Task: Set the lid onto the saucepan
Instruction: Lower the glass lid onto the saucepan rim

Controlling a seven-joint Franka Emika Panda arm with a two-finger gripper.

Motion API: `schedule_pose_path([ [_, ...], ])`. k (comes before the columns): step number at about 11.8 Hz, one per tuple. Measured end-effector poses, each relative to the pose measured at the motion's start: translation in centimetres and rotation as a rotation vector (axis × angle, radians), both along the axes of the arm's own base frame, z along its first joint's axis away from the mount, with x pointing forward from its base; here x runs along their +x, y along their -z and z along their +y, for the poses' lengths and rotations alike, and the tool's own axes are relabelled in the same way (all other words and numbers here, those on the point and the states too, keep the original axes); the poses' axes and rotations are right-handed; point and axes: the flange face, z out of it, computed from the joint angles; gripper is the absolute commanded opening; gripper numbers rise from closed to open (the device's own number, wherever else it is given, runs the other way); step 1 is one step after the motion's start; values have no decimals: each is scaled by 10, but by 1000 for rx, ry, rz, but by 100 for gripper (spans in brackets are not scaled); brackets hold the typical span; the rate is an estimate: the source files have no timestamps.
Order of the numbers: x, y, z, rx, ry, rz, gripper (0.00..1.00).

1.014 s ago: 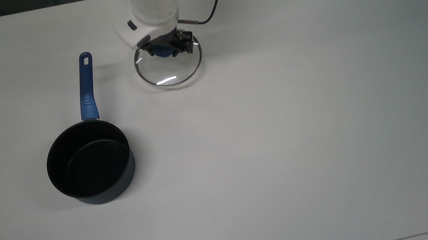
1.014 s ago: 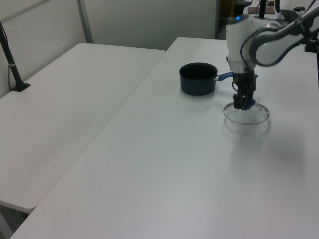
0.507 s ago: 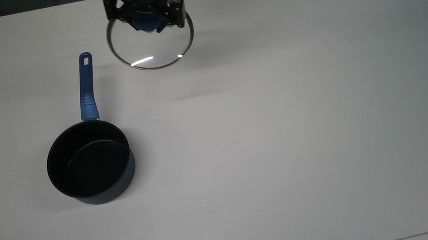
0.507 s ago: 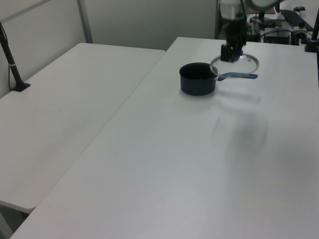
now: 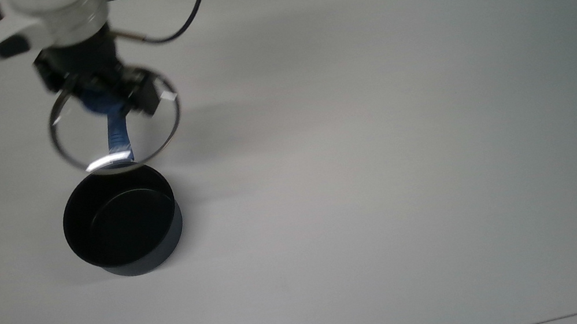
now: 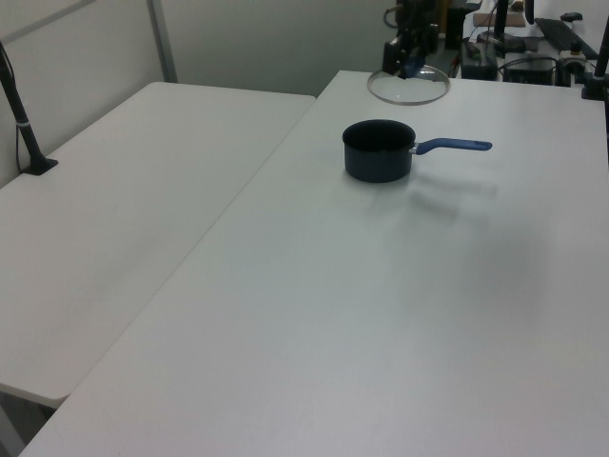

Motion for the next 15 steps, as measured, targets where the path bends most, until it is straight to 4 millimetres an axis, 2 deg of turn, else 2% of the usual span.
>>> schedule_pose_path([
  [2, 23, 27, -36, -24, 38, -70, 39],
  [4, 40, 63, -57, -49, 57, -111, 39],
  [6, 50, 93, -55, -54, 52, -99, 39],
  [12, 59, 134, -39, -39, 70, -49, 39],
  [13, 60, 140, -38, -38, 68, -42, 45],
  [14, 60, 142, -36, -37, 66, -39, 82],
  [15, 61, 144, -34, -37, 62, -36, 100],
])
